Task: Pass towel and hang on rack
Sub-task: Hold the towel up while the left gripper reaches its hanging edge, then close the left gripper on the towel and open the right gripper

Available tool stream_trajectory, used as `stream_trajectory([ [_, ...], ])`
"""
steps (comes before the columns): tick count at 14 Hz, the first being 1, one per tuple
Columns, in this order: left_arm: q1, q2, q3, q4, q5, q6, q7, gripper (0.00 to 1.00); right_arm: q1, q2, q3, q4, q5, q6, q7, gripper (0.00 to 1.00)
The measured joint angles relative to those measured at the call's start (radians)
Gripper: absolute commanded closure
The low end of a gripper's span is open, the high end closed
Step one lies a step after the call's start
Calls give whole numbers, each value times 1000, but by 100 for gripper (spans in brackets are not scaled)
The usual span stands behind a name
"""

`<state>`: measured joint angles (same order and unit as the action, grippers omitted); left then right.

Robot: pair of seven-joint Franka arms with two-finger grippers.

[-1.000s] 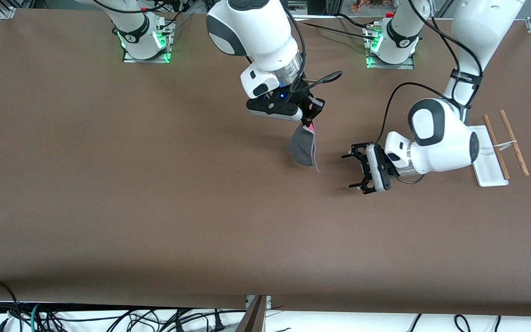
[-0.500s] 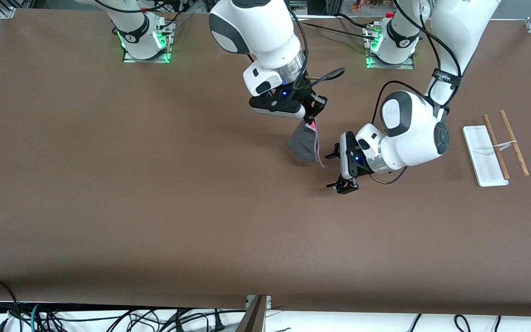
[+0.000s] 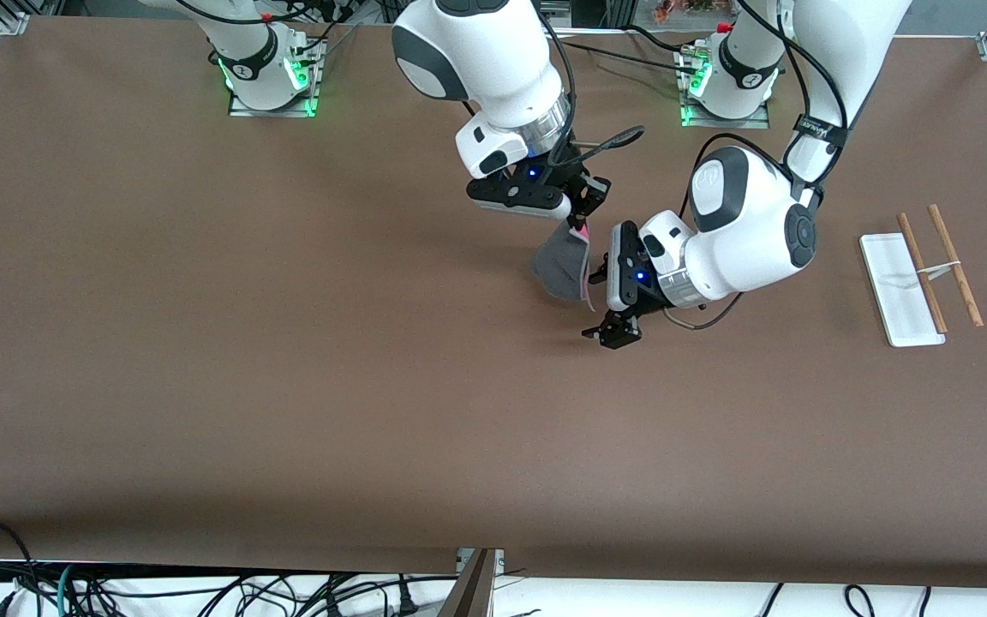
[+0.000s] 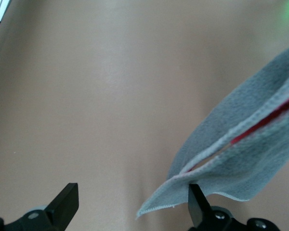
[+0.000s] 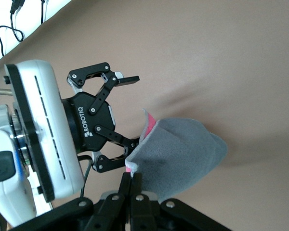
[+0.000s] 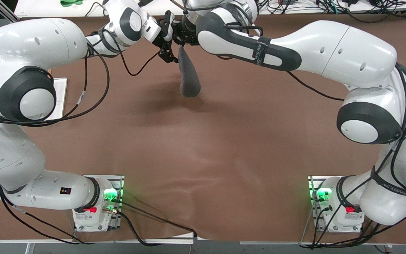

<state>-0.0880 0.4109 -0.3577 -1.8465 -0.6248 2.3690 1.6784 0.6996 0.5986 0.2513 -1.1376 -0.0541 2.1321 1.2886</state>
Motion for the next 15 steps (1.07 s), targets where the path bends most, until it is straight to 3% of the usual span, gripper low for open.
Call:
stream_trajectory([
  [3, -5, 0, -1, -9, 34, -35, 1, 1, 0, 1, 0, 0, 0, 1, 0, 100],
  [4, -5, 1, -1, -10, 38, -48, 1, 6, 0, 1, 0, 0, 0, 1, 0, 100],
  [6, -5, 1, -1, -11, 55, -72, 3, 33, 0, 1, -1, 0, 0, 1, 0, 100],
  [7, -5, 1, -1, -11, 62, -85, 3, 53, 0, 1, -1, 0, 0, 1, 0, 100],
  [8, -4, 1, -1, -11, 70, -100, 3, 65, 0, 1, -1, 0, 0, 1, 0, 100],
  [11, 1, -1, 0, -11, 90, -134, 4, 94, 0, 1, -2, 0, 0, 1, 0, 100],
  [12, 4, -3, 0, -10, 93, -142, 6, 100, 0, 1, -2, 0, 0, 2, 0, 100],
  [15, 16, -20, 2, -10, 95, -170, 18, 100, 0, 1, -3, 0, 0, 2, 0, 100],
])
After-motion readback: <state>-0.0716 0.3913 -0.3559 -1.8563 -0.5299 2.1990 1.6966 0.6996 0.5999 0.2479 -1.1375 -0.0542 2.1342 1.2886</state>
